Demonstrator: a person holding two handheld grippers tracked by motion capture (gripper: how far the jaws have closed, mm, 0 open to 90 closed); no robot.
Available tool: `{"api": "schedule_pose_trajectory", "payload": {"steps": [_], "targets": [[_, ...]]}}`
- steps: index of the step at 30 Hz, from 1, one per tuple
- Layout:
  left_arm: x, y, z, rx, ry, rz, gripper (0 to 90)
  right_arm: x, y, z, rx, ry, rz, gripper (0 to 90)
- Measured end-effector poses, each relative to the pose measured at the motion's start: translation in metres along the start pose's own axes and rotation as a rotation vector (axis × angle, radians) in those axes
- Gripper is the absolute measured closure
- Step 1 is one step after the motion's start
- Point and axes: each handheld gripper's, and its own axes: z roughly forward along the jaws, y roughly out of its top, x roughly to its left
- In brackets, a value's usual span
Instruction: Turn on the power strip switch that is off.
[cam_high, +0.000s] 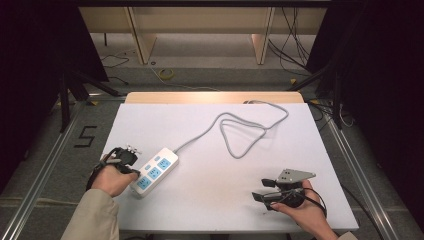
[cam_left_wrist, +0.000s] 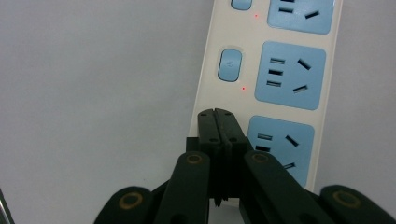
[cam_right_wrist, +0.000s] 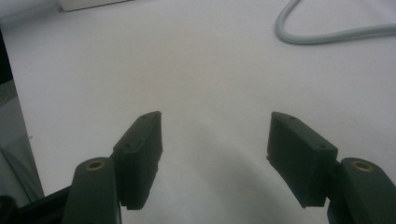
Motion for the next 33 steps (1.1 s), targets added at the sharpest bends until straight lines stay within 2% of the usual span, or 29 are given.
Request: {"api": "schedule_pose_trajectory", "payload": {"steps": [17,33], "targets": [[0.0008,0.0002,-0.0004,0.003,-0.005,0.001,89.7,-0.0003,0.0002,-0.0001,0.001,0.0,-0.001,36.3],[0.0015,0.0003,-0.0006,-0.022,-0.021,-0.013,89.7,-0.0003,0.0003,-0.0001,-0.005,0.001,-0.006,36.3]]}}
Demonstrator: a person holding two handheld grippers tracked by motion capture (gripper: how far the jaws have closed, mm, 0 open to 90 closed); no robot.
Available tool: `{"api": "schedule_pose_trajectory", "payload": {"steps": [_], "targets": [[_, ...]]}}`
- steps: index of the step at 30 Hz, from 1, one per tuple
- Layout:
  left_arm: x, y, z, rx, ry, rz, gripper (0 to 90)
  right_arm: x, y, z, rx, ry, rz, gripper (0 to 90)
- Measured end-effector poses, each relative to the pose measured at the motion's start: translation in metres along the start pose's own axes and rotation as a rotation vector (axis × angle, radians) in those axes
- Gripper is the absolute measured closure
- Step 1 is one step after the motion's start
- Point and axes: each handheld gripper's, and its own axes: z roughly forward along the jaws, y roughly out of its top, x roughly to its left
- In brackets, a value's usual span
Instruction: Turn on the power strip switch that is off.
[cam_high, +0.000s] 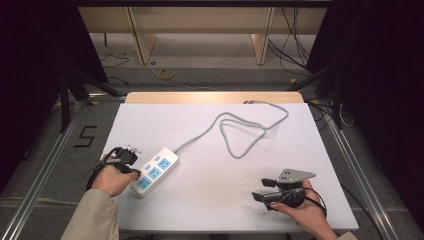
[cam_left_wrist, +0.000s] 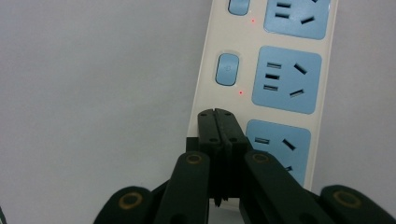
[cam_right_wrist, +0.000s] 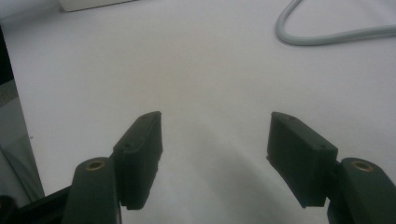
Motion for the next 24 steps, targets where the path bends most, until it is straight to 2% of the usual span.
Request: {"api": "schedule_pose_trajectory", "payload": {"steps": [3,11,13,24], "targets": [[0.0006,-0.0003,-0.0001,-0.005,-0.011,-0.007,89.6,0.0,0.0,-0.0001,-0.001,0.0,0.0,36.3],[-0.0002,0.0002,-0.0009,-0.021,-0.014,0.012,89.1,0.0001,0.0,-0.0005,0.002,0.0,0.003,36.4],[-0.0014,0.0008,-0.0025,-0.034,-0.015,0.015,85.3,-0.0001,0.0001,-0.0004,-0.002,0.0,0.001,36.4],[-0.0046,0.0023,-0.0086,-0.107,-0.016,0.035,77.0,0.0001,0.0,-0.0005,-0.002,0.0,0.0,36.3]]}}
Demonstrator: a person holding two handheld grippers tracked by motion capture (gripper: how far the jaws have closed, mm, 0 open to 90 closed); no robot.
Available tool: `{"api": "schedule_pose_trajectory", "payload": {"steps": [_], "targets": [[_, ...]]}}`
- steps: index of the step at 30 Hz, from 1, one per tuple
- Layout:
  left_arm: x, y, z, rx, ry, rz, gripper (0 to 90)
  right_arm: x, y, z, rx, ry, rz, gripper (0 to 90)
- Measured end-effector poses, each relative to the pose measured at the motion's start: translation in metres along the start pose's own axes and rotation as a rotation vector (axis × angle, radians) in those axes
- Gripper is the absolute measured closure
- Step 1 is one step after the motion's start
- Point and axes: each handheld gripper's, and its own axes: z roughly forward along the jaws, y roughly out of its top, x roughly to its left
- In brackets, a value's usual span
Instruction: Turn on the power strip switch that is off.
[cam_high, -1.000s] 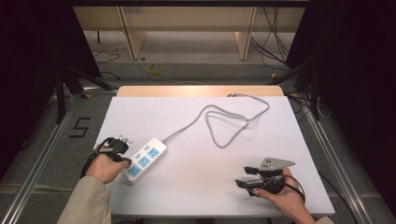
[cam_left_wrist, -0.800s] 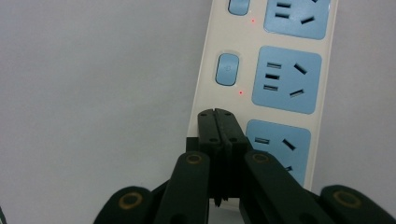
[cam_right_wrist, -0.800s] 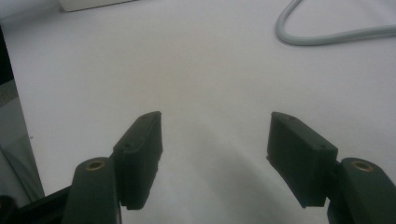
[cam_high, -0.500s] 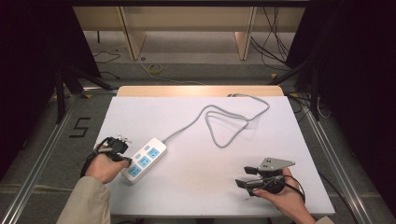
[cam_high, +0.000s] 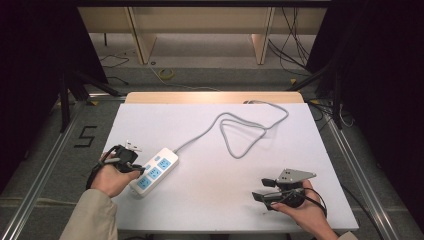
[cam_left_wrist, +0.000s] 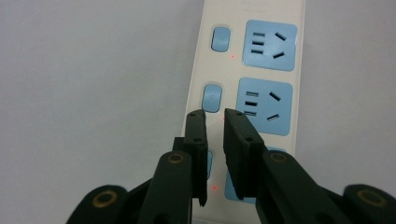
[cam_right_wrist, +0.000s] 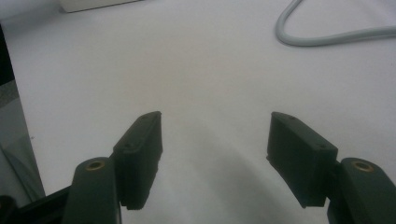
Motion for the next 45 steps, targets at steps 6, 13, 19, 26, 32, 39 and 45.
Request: {"api": "schedule_pose_trajectory", "payload": {"steps": [6,13,19,26,32,39,45], "targets": [[-0.002,-0.001,-0.002,-0.06,-0.024,0.029,71.1,0.0,0.0,0.0,0.001,0.0,0.003,36.4],[-0.006,-0.004,-0.002,-0.168,-0.074,0.055,58.7,0.0,0.0,0.0,0.0,0.0,0.002,36.3],[-0.012,-0.007,-0.003,-0.25,-0.127,0.085,49.2,0.0,0.0,0.0,-0.001,-0.001,0.001,36.3],[-0.024,-0.009,0.0,-0.309,-0.175,0.13,37.4,0.0,0.0,-0.002,-0.005,-0.004,0.003,36.1],[-0.034,-0.014,0.006,-0.315,-0.219,0.145,29.2,0.0,-0.001,-0.003,-0.007,-0.003,0.003,36.0],[-0.047,-0.021,0.009,-0.324,-0.255,0.196,23.4,0.0,-0.001,-0.003,-0.008,-0.003,0.0,35.8],[-0.055,-0.027,0.013,-0.342,-0.251,0.216,21.5,0.0,-0.001,-0.002,-0.008,-0.002,-0.003,35.4]]}}
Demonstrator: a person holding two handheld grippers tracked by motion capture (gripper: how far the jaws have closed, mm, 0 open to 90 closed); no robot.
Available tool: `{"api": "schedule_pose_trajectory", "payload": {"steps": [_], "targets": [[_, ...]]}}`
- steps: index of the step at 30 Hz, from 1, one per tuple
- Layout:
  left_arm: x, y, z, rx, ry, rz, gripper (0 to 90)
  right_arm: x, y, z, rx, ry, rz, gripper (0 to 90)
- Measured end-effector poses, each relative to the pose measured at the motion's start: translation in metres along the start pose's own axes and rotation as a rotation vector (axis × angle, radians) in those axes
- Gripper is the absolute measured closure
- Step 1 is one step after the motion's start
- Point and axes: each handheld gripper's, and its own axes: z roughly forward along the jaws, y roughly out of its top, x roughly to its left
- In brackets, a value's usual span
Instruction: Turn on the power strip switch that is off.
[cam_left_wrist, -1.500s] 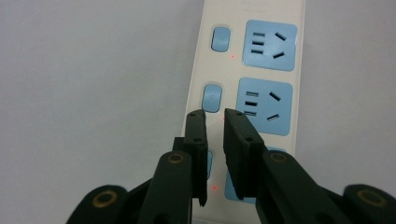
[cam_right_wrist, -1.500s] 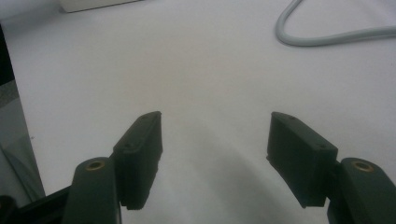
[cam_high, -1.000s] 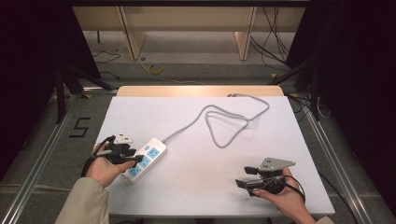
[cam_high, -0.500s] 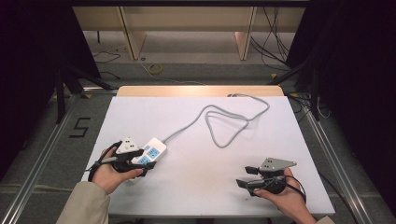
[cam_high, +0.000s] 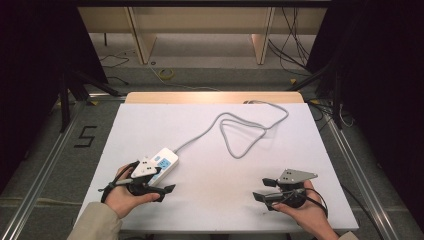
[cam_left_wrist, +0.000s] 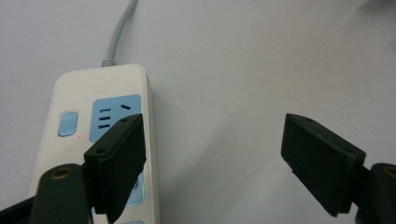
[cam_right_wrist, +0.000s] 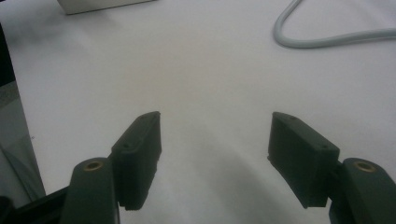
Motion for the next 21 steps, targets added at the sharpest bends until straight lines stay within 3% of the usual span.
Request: {"api": "schedule_pose_trajectory", "payload": {"steps": [21], "targets": [[-0.0069,-0.006,0.0029,-0.005,0.034,0.014,19.0,-0.0005,-0.0001,0.0001,-0.003,-0.001,0.0,35.1]]}}
